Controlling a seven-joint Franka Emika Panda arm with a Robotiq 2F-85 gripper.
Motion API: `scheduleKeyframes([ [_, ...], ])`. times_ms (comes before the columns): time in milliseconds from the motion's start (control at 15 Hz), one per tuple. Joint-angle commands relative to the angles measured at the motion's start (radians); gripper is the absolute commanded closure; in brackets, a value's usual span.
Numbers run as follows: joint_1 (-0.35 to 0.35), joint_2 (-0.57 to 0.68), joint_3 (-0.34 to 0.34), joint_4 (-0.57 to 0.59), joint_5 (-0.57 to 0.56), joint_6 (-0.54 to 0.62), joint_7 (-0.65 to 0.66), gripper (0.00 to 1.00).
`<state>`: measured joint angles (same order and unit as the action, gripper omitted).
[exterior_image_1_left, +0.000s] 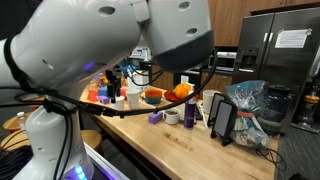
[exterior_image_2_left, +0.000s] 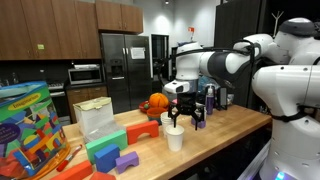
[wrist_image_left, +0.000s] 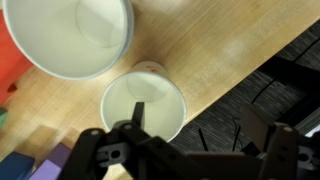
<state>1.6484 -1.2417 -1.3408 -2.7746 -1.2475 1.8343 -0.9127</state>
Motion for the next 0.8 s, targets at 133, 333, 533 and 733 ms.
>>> scheduleKeyframes([
  [133, 0.013, -0.098, -0.020, 0.000, -0.048, -0.077, 0.003, 0.06],
  [333, 0.022, -0.128, -0.022, 0.000, -0.062, -0.105, 0.005, 0.05],
  [533, 0.036, -0.157, -0.020, 0.000, -0.070, -0.134, 0.008, 0.02],
  [733, 0.058, -0.181, -0.020, 0.000, -0.082, -0.162, 0.010, 0.00],
])
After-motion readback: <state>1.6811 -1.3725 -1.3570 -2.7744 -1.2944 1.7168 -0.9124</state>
